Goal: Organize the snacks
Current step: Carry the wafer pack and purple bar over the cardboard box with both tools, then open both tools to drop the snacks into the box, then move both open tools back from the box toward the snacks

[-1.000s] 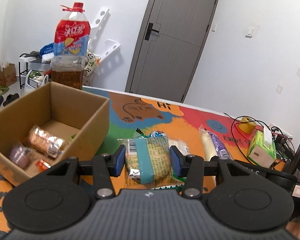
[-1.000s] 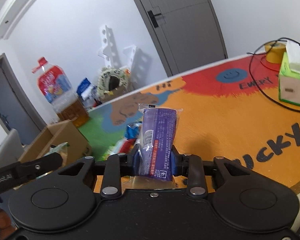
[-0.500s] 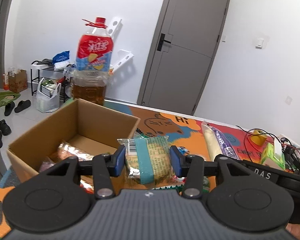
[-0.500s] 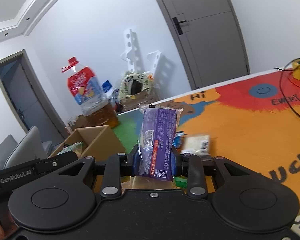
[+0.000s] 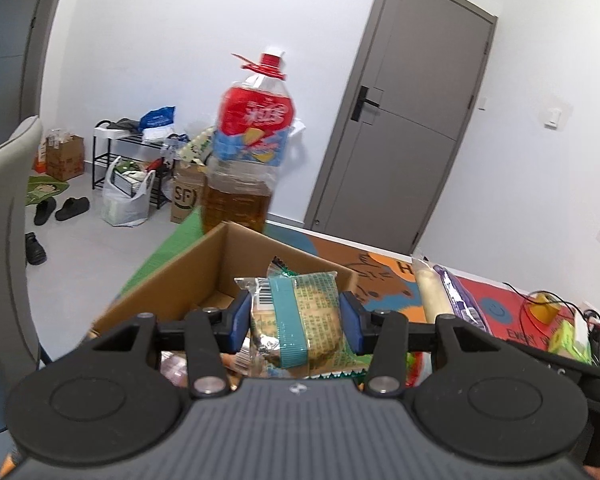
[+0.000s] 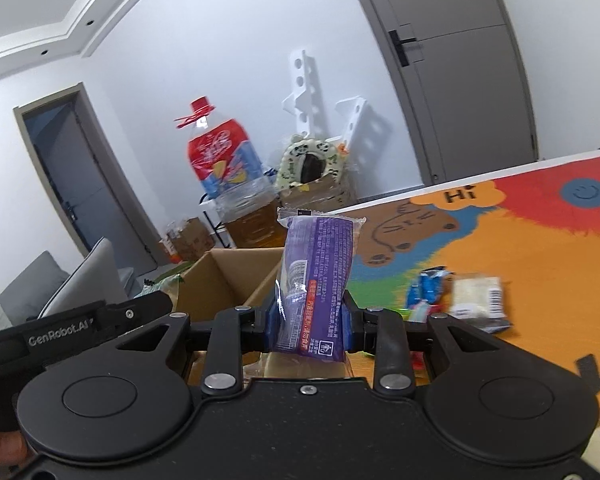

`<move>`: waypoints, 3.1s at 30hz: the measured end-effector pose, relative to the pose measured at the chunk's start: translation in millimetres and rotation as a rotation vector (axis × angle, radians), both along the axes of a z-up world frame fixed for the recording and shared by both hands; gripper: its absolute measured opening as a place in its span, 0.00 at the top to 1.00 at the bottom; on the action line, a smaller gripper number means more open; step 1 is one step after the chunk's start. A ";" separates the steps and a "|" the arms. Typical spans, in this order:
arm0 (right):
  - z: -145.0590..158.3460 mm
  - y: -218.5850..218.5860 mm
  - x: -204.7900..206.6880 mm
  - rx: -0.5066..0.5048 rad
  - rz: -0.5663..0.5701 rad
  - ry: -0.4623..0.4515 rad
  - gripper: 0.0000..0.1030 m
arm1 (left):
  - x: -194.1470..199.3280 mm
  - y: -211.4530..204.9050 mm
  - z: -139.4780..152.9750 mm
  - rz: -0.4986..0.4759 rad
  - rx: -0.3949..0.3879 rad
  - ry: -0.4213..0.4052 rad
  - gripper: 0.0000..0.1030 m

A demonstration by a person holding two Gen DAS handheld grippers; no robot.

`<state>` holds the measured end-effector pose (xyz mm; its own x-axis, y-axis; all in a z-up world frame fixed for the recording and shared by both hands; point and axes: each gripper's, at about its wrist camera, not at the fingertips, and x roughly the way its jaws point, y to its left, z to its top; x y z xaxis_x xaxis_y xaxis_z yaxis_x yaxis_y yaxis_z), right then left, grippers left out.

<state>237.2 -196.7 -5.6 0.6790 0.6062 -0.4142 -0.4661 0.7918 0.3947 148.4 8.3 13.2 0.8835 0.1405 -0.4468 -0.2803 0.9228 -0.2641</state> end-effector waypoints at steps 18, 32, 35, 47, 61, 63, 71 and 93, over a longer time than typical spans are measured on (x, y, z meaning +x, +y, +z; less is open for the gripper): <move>8.7 81.6 10.5 -0.042 0.086 0.000 0.71 | 15.1 64.6 -12.2 0.052 -0.059 0.027 0.51; 9.6 83.7 8.8 0.000 0.096 -0.018 0.52 | -2.9 75.3 -13.7 0.086 -0.073 0.035 0.33; 10.2 69.7 3.8 -0.002 0.080 -0.019 0.49 | -4.3 66.7 -13.1 0.079 -0.065 0.043 0.29; 7.6 15.4 -4.4 0.008 0.011 0.010 0.32 | -7.4 28.9 -6.8 0.053 -0.031 0.053 0.10; 6.2 -31.4 -9.1 0.036 -0.024 0.026 0.07 | -9.4 -9.4 -0.7 -0.004 -0.015 0.065 0.05; 5.8 -39.5 -9.6 0.042 -0.035 0.028 0.05 | -9.7 -15.9 0.5 -0.016 -0.017 0.063 0.05; -3.0 -75.4 -3.0 0.073 -0.106 0.060 0.04 | -5.5 -43.7 2.7 -0.072 0.002 0.045 0.05; -55.7 -103.4 26.5 0.092 -0.184 0.199 0.38 | 50.5 -96.7 -26.5 -0.216 -0.002 0.112 0.43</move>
